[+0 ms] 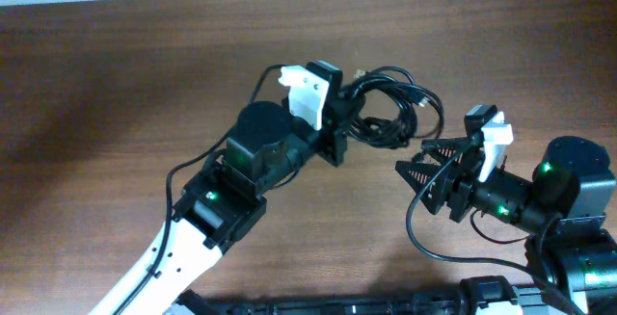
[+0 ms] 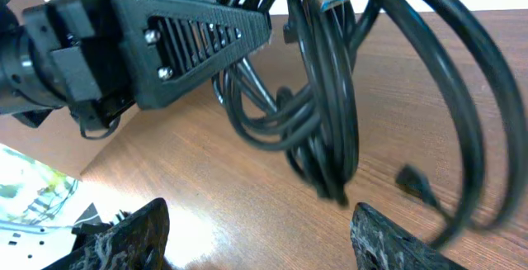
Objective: Untangle cables
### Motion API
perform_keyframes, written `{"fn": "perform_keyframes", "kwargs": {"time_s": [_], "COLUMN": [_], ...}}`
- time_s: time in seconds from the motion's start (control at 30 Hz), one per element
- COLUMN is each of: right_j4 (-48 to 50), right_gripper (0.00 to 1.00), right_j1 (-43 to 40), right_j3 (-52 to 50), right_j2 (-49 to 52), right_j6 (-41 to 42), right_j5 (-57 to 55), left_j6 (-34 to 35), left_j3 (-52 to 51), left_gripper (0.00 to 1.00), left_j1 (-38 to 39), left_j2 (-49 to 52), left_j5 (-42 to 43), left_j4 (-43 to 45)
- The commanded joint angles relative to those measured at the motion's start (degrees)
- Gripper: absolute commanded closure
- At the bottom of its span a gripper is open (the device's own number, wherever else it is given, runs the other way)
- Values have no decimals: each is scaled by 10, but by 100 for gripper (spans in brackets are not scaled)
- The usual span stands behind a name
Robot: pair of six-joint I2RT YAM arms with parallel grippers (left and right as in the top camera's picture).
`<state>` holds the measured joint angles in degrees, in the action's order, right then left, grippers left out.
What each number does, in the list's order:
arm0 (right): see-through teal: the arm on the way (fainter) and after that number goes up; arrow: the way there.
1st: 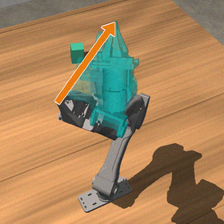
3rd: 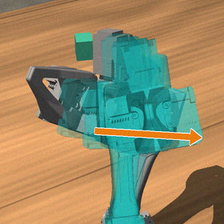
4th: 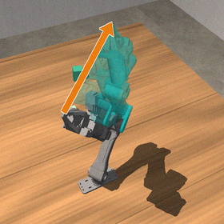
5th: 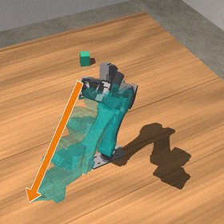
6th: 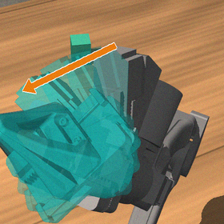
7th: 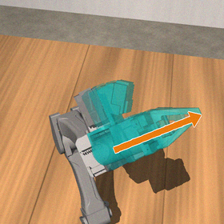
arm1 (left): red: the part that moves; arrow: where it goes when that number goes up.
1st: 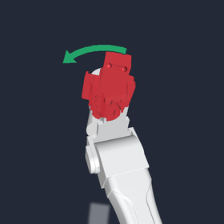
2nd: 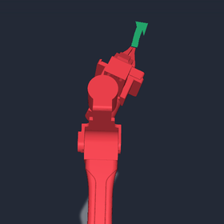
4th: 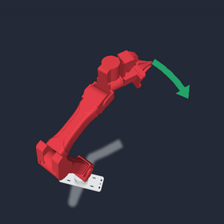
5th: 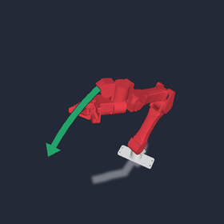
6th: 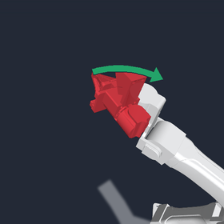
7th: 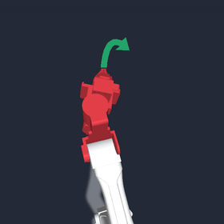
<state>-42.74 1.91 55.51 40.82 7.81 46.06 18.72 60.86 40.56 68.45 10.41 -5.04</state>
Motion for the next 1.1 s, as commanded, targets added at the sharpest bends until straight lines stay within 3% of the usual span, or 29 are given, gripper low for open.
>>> {"fn": "perform_keyframes", "kwargs": {"time_s": [0.0,0.3,0.43,0.6,0.7,0.77,0.93,1.07], "right_j4": [1,31,31,31,31,30,28,22], "right_gripper": [30,31,42,58,88,96,96,96], "right_j1": [-1,-1,-1,-1,-1,-1,-1,-1], "right_j3": [4,4,4,4,4,4,4,4], "right_j2": [-2,-2,-2,-1,7,8,8,8], "right_j6": [2,1,1,-1,0,1,1,-1], "right_j5": [-31,-48,-11,17,18,19,35,63], "left_j6": [29,29,29,29,29,29,29,92], "left_j3": [7,7,7,7,7,7,7,7], "left_gripper": [100,100,100,100,100,100,100,100], "left_j1": [19,18,18,18,18,18,18,18], "left_j2": [-12,-12,-12,-12,-12,-12,-12,-12], "left_j5": [23,73,82,110,115,115,85,-2], "left_j4": [0,-27,-25,-12,-10,-10,-10,-12]}}
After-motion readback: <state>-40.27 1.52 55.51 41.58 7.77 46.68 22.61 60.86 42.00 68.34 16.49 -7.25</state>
